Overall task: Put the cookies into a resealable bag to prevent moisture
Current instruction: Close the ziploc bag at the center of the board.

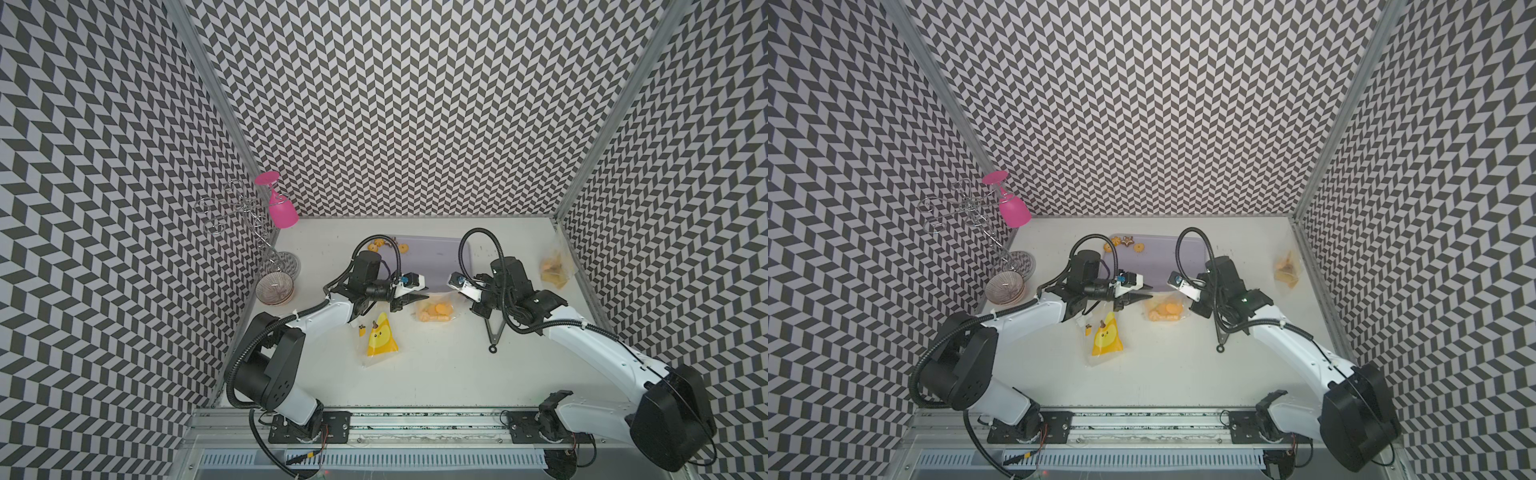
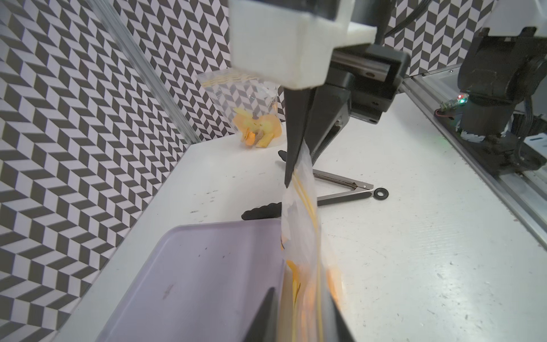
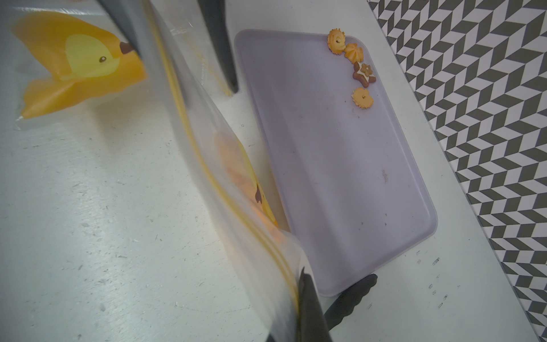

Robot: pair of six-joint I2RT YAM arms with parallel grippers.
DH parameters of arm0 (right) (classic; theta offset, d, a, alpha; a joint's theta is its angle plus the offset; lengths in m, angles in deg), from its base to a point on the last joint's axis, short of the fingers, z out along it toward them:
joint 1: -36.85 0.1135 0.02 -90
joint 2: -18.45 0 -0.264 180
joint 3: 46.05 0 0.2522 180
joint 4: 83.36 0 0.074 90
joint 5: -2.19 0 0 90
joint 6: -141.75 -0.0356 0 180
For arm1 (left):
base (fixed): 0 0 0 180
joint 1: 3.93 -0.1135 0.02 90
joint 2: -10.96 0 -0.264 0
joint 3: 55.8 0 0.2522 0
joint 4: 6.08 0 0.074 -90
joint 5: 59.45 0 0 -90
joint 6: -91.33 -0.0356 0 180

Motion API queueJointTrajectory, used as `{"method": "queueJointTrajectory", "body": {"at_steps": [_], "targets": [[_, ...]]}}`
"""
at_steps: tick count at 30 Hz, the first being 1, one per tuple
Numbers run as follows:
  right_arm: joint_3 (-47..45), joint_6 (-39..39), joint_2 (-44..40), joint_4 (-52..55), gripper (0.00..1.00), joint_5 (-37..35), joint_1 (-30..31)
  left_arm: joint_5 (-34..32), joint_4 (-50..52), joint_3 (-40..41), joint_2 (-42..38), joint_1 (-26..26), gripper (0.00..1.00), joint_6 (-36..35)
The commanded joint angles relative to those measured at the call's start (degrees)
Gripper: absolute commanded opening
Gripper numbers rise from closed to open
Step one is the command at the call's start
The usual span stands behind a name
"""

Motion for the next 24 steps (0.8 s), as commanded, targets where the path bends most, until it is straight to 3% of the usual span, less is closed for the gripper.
{"method": "queueJointTrajectory", "body": {"at_steps": [1, 2, 4, 6, 8, 10, 14, 16, 20, 24], "targets": [[-0.3, -0.5, -1.3, -3.0, 0.0, 1.2, -0.1, 1.9, -1.7, -1.0, -0.4, 0.3, 0.07, 0.9], [-0.4, -0.6, -1.3, -3.1, 0.0, 1.1, -0.1, 2.4, -1.9, -0.8, -0.6, 0.3, 0.14, 1.0], [-0.4, -1.2, -1.2, -3.5, 0.0, 0.6, -0.1, 2.0, -2.3, -0.5, -0.9, 0.3, 0.0, 1.4], [-0.5, -2.9, -1.6, -4.6, 0.0, -0.7, -0.2, 0.1, -5.6, 0.6, -1.6, 0.0, 0.0, 4.7], [-0.5, -5.9, -2.0, -6.2, 0.0, -2.5, -0.1, -1.4, -11.1, 2.2, -2.8, -0.9, 0.38, 10.2], [0.3, -13.0, -2.1, -8.0, 0.0, -5.2, -0.2, -6.2, -18.7, 3.7, -4.1, -1.4, 0.79, 20.6], [3.3, -24.6, -2.3, -8.4, 0.0, -6.2, -0.2, -13.4, -25.8, 3.9, -4.7, -1.7, 0.99, 37.8], [4.8, -35.2, -2.6, -9.4, 0.0, -12.5, -0.3, -17.9, -27.8, 4.5, -5.3, -1.7, 1.0, 47.7], [12.5, -39.3, 0.3, -2.2, 0.0, -18.0, -0.5, -28.1, -25.8, 6.0, -7.2, -2.1, 0.99, 63.3], [23.0, -41.3, 7.4, 7.3, 0.0, -26.5, -1.5, -31.0, -23.8, 8.7, -8.9, -4.1, 1.0, 73.1]]}}
